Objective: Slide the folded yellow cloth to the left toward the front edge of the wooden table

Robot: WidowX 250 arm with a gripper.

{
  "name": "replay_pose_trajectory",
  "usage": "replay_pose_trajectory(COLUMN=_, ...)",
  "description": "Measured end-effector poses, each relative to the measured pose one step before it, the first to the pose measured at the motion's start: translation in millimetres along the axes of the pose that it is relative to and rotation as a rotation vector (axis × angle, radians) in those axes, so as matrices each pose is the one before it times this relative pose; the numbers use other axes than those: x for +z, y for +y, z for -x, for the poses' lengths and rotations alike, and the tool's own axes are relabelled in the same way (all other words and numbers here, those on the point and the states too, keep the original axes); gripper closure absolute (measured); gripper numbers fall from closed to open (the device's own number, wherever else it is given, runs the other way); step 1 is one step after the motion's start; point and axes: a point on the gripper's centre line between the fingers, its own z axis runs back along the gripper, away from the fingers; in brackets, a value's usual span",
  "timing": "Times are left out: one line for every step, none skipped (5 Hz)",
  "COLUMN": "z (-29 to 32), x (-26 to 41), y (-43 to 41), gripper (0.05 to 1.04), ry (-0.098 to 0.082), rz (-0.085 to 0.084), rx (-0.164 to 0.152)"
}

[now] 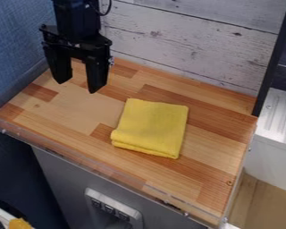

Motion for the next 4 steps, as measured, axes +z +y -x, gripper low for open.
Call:
replay_pose_trajectory(z=-4.77, x=-5.64, y=-12.14, gripper=0.085, ry=-0.0071, rz=-0.0025, rx=-0.0388)
replay_pose_trajectory(z=-6.06, x=-5.28, y=-15.01, gripper=0.085, ry=-0.0127, rz=-0.0105, rx=-0.076)
replay_pose_trajectory(z=-10.65, x=-4.79, y=-15.32, gripper=0.084, ry=-0.019, rz=-0.0114, rx=-0.0809)
replay_pose_trajectory(z=-8.67, x=-4.09, y=-9.59, gripper=0.085, ry=-0.0161, rz=-0.0105, rx=-0.0755)
